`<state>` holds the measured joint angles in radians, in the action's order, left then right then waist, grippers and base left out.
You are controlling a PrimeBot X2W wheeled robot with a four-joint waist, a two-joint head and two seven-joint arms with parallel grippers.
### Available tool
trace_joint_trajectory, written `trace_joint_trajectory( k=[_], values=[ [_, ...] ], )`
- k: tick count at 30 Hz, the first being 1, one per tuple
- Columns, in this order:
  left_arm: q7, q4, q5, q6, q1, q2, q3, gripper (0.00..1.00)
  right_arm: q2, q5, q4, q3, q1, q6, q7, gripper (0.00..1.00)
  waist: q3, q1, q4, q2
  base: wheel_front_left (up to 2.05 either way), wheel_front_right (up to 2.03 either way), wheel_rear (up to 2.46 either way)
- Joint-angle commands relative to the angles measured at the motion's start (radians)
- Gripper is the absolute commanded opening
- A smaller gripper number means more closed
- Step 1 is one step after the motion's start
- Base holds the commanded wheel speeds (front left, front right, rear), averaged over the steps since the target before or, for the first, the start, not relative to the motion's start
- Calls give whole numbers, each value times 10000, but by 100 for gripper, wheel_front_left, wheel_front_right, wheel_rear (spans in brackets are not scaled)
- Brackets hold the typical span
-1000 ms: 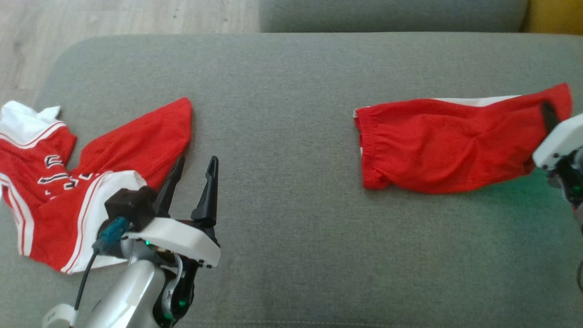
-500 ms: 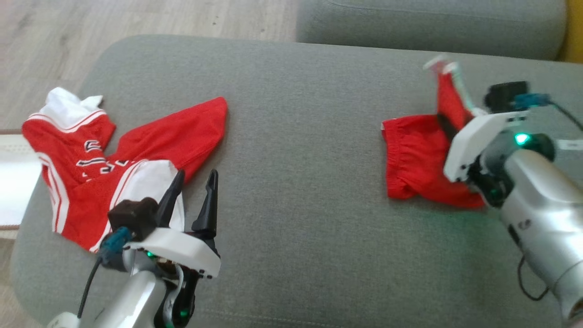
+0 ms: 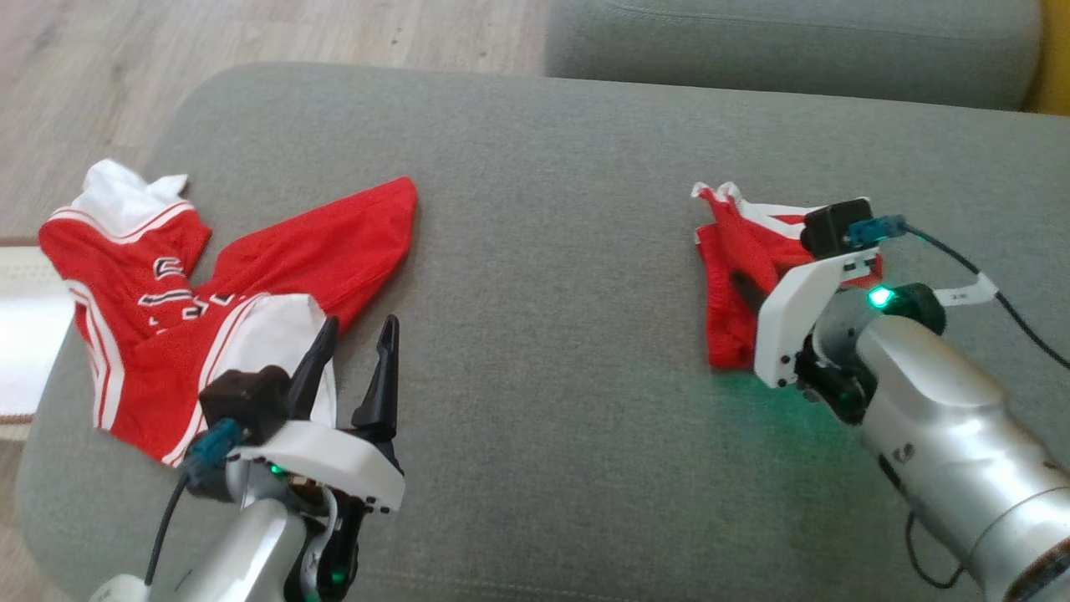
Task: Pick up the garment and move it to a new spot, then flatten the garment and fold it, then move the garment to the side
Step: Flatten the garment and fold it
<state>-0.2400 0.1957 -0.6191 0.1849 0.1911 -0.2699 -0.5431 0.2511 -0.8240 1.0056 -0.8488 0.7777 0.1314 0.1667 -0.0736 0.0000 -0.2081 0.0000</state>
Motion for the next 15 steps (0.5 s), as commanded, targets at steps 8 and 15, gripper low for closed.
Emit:
trace_joint_trajectory(
  k=[8, 15],
  values=[
    [-178, -231, 288, 65, 440, -194, 524, 100, -188, -166, -1034, 116, -59, -7, -1099, 100, 263, 0, 570, 0, 0, 0, 0],
    [-210, -448, 497, 70, 202, -193, 843, 100, 608, -645, -2011, 1238, -243, -7, -2122, 100, 376, 0, 929, 0, 0, 0, 0]
  ],
)
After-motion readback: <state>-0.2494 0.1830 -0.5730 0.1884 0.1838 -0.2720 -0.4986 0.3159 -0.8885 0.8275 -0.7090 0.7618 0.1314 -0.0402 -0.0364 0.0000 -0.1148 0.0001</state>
